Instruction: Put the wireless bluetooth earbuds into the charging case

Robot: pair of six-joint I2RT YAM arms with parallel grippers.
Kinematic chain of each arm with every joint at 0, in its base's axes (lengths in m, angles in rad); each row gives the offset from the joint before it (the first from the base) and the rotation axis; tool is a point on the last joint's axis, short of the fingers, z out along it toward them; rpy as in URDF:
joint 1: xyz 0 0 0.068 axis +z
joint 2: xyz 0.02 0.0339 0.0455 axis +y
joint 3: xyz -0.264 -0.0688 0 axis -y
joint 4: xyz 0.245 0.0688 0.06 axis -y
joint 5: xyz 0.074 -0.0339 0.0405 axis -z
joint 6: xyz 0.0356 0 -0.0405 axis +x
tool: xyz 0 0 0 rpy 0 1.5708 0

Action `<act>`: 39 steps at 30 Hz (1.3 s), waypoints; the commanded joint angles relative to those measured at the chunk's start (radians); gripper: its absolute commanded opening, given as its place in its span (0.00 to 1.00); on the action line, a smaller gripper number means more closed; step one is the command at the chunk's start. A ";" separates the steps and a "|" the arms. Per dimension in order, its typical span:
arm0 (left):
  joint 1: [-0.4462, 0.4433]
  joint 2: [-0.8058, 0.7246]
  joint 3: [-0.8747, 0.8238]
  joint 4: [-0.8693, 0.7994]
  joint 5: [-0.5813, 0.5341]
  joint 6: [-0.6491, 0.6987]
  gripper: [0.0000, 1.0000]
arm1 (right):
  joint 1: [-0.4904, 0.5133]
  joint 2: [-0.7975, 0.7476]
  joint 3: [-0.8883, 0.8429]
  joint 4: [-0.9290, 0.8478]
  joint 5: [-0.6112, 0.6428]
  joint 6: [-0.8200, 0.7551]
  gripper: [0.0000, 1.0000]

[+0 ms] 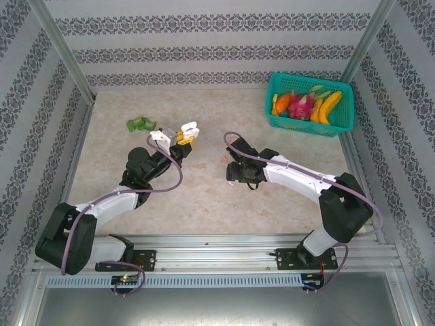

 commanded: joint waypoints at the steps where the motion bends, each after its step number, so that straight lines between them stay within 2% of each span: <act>1: -0.010 -0.021 0.038 0.078 0.102 0.027 0.00 | 0.015 0.033 0.031 -0.030 0.034 0.034 0.62; 5: -0.015 -0.045 0.041 0.049 0.096 0.023 0.00 | 0.017 0.054 0.031 -0.018 0.033 0.041 0.62; 10: -0.018 -0.076 0.045 -0.055 -0.030 0.011 0.00 | 0.018 0.071 0.040 -0.010 0.032 0.038 0.62; 17: -0.018 -0.118 0.075 -0.195 -0.184 -0.094 0.00 | 0.023 0.089 0.051 0.000 0.032 0.035 0.62; 20: -0.018 -0.131 0.034 -0.092 -0.204 -0.132 0.00 | 0.028 0.097 0.055 0.001 0.032 0.032 0.62; 24: -0.017 -0.169 0.018 -0.057 -0.198 -0.139 0.00 | 0.034 0.103 0.059 -0.002 0.039 0.029 0.61; 31: -0.018 -0.191 0.054 -0.072 -0.145 -0.083 0.00 | 0.044 0.129 0.070 -0.004 0.054 0.031 0.61; 36: -0.017 -0.205 0.085 -0.101 -0.198 -0.080 0.00 | 0.052 0.168 0.103 -0.017 0.074 0.012 0.61; 39: -0.018 -0.219 0.107 -0.155 -0.284 -0.100 0.00 | 0.055 0.194 0.121 -0.021 0.084 -0.015 0.60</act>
